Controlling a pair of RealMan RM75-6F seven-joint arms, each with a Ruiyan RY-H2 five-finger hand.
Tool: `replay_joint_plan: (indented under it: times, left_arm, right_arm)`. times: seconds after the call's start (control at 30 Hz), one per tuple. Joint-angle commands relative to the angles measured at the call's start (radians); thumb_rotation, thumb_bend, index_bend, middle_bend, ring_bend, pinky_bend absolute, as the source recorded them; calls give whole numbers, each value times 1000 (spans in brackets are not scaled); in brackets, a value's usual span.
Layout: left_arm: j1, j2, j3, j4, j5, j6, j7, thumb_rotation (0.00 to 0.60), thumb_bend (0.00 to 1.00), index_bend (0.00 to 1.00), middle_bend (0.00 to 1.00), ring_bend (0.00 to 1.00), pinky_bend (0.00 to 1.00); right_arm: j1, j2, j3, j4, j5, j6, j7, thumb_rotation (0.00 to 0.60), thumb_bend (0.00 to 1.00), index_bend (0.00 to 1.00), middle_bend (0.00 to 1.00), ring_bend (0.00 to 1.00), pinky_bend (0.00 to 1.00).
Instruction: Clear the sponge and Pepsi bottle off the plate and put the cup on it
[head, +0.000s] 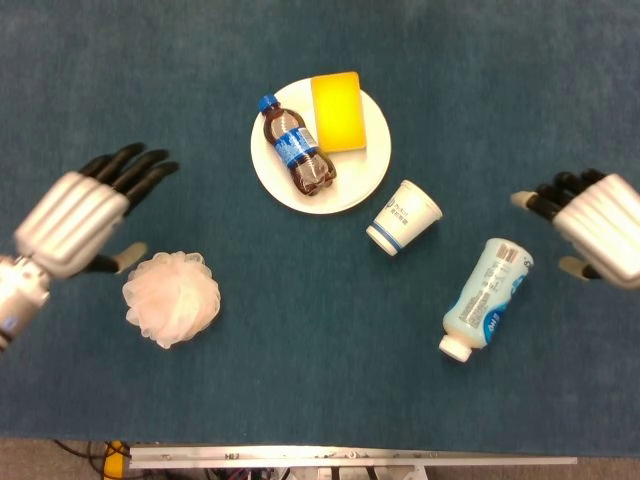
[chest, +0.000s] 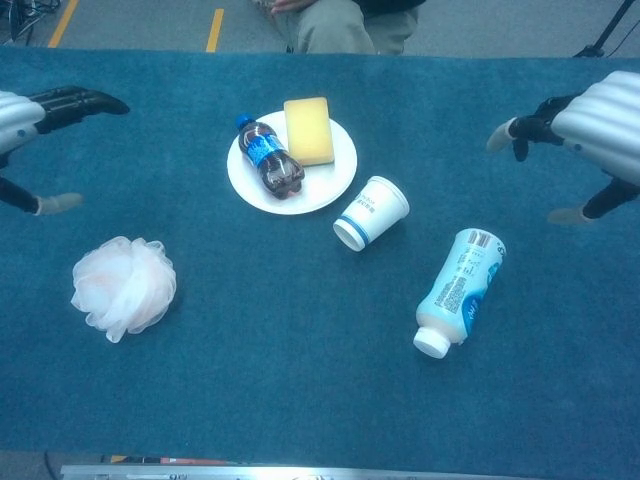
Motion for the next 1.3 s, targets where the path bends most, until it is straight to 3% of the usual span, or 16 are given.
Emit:
replay_joint_plan:
  times: [0.03, 0.7, 1.3]
  left_arm:
    - [-64, -48, -17, 60, 29, -49, -38, 600, 297, 47, 62, 0, 161]
    - [-313, -313, -55, 371, -6, -213, -63, 600, 297, 38, 19, 0, 138]
    - [-424, -498, -49, 596, -92, -310, -53, 600, 297, 39, 19, 0, 136]
  right_arm:
    - [-27, 16, -8, -5, -4, 22, 12, 600, 0, 281, 431, 358, 514]
    - [-119, 45, 8, 32, 5, 70, 82, 600, 0, 281, 431, 357, 514]
    - [-146, 55, 28, 52, 12, 62, 115, 600, 0, 281, 431, 357, 514]
